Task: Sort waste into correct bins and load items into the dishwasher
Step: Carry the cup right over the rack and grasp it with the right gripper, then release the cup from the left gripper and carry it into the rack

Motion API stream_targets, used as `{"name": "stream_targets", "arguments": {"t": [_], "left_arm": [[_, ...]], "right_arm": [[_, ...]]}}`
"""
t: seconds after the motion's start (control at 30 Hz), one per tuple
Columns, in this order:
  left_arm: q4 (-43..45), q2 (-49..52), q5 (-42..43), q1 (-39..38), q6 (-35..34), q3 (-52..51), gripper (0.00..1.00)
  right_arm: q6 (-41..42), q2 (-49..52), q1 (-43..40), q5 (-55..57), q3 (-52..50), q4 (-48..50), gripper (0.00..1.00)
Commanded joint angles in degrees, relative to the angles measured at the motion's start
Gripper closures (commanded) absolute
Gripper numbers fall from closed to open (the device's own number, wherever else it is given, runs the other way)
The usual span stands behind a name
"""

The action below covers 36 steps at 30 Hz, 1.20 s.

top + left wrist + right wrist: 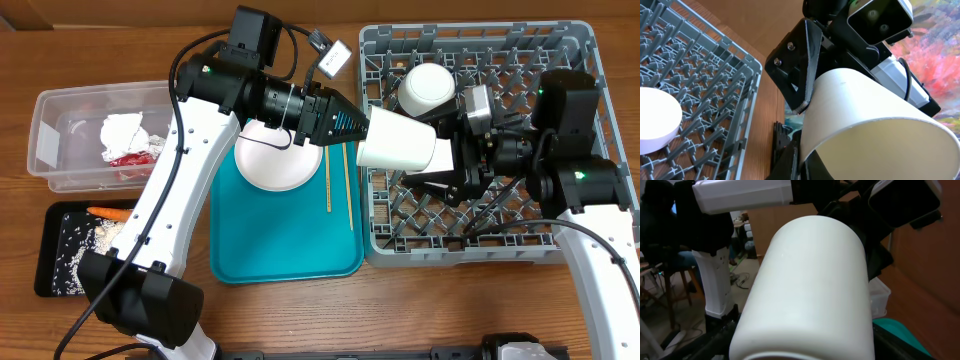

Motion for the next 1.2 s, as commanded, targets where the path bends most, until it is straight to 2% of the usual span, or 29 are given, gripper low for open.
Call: {"name": "stream_targets", "arguments": {"t": [0.0, 0.83, 1.17], "left_arm": [[0.2, 1.4, -3.0, -0.4, 1.4, 1.1, 0.96], [0.8, 1.4, -3.5, -1.5, 1.5, 1.1, 0.96], [1.0, 1.4, -4.3, -1.6, 1.4, 1.1, 0.96]], "right_arm": [[0.9, -0.6, 0.4, -4.6, 0.4, 0.7, 0.2], [2.2, -0.6, 0.4, -4.6, 0.4, 0.8, 0.17], [2.2, -0.6, 0.4, -4.6, 0.4, 0.8, 0.32]]}}
